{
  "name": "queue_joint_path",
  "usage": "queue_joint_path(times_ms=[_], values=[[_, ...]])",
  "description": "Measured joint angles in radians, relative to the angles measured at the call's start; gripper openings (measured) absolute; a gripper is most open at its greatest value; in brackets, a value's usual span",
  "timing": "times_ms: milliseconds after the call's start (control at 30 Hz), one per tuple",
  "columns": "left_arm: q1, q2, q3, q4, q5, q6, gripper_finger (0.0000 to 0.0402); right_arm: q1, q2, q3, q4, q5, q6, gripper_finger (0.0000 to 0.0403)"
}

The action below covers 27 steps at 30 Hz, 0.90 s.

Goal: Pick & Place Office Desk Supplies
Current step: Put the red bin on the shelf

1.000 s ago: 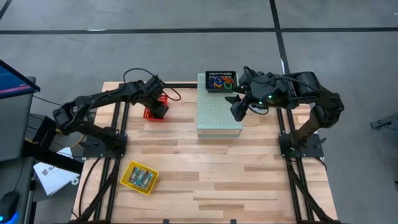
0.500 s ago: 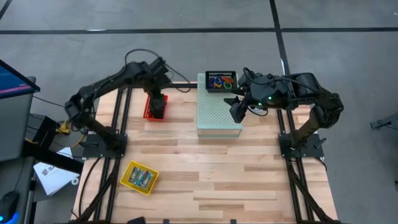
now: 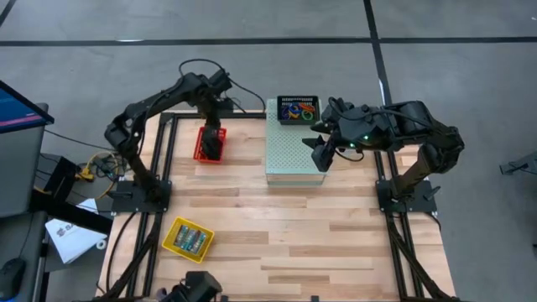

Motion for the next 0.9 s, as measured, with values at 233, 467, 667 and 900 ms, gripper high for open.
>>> queue_joint_path(times_ms=[233, 467, 667, 900], values=[[0.064, 0.051, -0.001, 0.022, 0.002, 0.121, 0.0155, 0.027, 0.0, 0.0, -0.012, 0.0, -0.005, 0.021], [0.085, 0.103, -0.002, 0.022, -0.044, 0.171, 0.0159, 0.03, 0.0, 0.0, -0.012, 0.0, -0.015, 0.021], [0.093, 0.161, -0.002, 0.048, -0.037, 0.173, 0.0156, 0.029, 0.0, 0.0, -0.012, 0.001, -0.023, 0.021], [0.099, 0.202, -0.002, 0.076, -0.039, 0.184, 0.0154, 0.021, 0.0, 0.0, -0.012, 0.003, -0.023, 0.021]])
